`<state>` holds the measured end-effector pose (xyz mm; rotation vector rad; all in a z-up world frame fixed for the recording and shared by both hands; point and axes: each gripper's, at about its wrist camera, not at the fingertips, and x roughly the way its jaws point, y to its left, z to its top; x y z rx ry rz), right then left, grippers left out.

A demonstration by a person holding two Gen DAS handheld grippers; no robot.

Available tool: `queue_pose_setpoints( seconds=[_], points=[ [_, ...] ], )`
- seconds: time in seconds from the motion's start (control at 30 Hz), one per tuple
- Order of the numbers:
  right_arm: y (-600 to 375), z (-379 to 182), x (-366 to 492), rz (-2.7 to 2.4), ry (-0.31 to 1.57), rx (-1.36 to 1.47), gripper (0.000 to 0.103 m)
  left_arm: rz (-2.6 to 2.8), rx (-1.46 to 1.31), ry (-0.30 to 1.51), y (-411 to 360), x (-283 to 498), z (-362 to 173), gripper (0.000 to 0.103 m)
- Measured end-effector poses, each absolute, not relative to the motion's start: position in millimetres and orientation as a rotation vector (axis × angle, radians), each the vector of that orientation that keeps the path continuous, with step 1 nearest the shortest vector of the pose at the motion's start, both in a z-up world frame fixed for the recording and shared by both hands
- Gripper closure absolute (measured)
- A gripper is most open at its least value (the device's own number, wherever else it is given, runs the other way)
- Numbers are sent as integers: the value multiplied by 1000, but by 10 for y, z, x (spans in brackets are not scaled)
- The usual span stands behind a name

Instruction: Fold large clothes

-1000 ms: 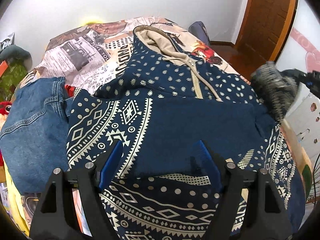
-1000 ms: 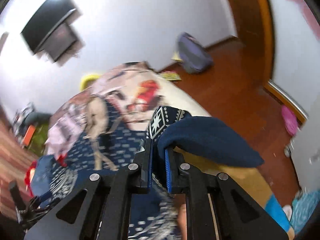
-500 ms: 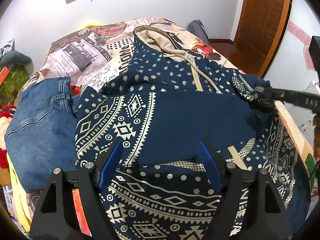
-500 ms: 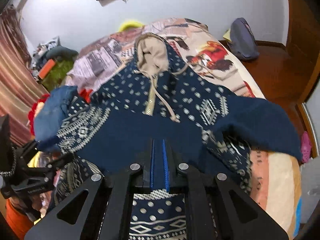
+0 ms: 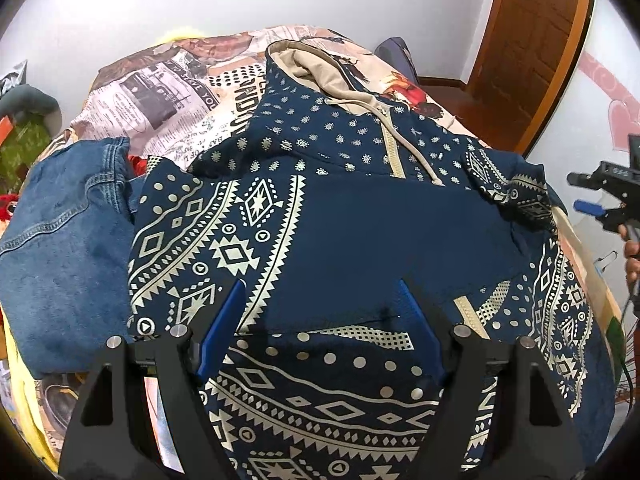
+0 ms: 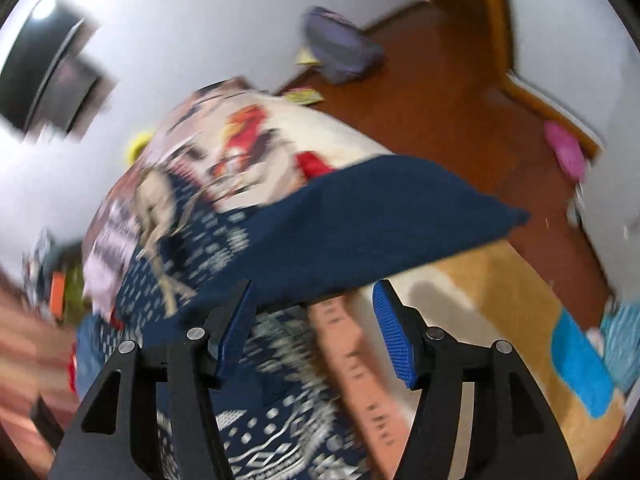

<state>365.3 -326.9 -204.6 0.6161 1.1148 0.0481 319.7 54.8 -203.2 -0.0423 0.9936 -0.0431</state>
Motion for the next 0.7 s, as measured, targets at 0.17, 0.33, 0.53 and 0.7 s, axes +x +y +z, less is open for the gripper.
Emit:
queue_pose_setpoints(
  seconds=[0.17, 0.33, 0.53, 0.7],
  points=[
    [-3374, -2336, 3770, 19, 1147, 730, 47, -47, -44, 1006, 540, 3239, -2087, 27],
    [-3332, -2442, 3881, -41, 1100, 722, 46, -40, -63, 1027, 561, 3276, -2174, 27],
    [-3224, -2332, 3988, -119, 1059, 525, 91, -34, -70, 1035, 586, 3243, -2211, 27],
    [-2977, -1840, 3882, -58, 948, 399, 97, -25, -58, 1025, 616, 3172, -2160, 27]
  ],
)
